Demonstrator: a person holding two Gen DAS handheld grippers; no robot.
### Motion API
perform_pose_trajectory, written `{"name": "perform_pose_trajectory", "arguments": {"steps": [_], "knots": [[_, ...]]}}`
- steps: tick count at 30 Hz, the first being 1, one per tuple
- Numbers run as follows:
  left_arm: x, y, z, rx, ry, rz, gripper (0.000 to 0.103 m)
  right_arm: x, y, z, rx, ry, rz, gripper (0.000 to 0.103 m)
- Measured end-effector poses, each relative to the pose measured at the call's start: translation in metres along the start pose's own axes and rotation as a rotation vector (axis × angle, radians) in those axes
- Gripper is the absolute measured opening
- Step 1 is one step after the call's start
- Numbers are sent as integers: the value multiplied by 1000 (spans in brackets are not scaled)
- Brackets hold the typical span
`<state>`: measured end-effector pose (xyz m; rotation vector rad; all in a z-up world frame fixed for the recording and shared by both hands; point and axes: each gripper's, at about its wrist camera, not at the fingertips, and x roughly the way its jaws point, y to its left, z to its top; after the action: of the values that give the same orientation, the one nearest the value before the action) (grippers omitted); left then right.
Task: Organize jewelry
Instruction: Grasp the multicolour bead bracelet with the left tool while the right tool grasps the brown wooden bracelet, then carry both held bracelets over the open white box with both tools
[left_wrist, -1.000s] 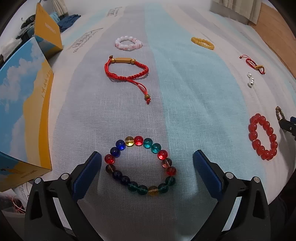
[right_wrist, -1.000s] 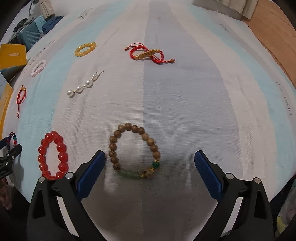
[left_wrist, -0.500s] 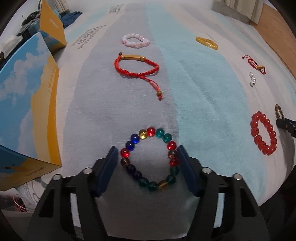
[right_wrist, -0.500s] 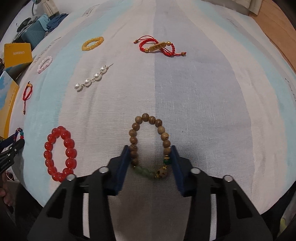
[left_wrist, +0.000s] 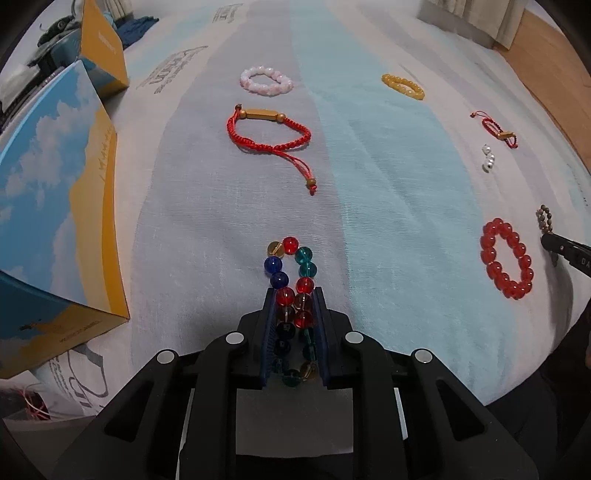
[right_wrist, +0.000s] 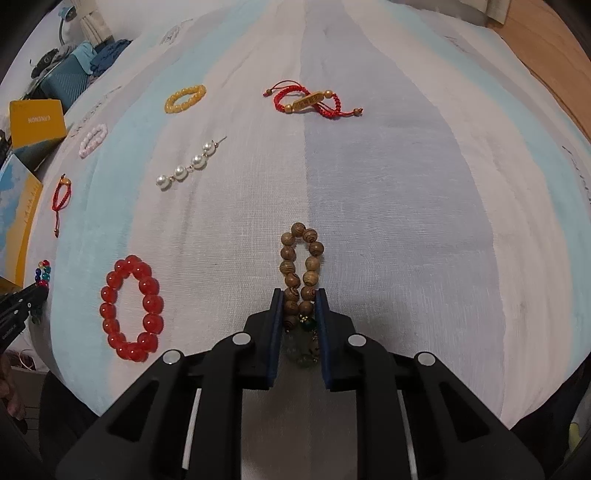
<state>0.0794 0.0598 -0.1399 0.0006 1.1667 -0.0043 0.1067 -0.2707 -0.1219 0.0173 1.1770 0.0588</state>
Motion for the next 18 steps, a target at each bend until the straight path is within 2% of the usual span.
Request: {"name": "perform_pose_trajectory", "arguments": {"steps": [2,18], "knots": [[-3,-2,0,3,-2,-2,9,-4,-1,0,3,-10,-2,16],[-37,-11,10,-9,-67,-26,9,-43,0,1,20,-73,17,15]]}}
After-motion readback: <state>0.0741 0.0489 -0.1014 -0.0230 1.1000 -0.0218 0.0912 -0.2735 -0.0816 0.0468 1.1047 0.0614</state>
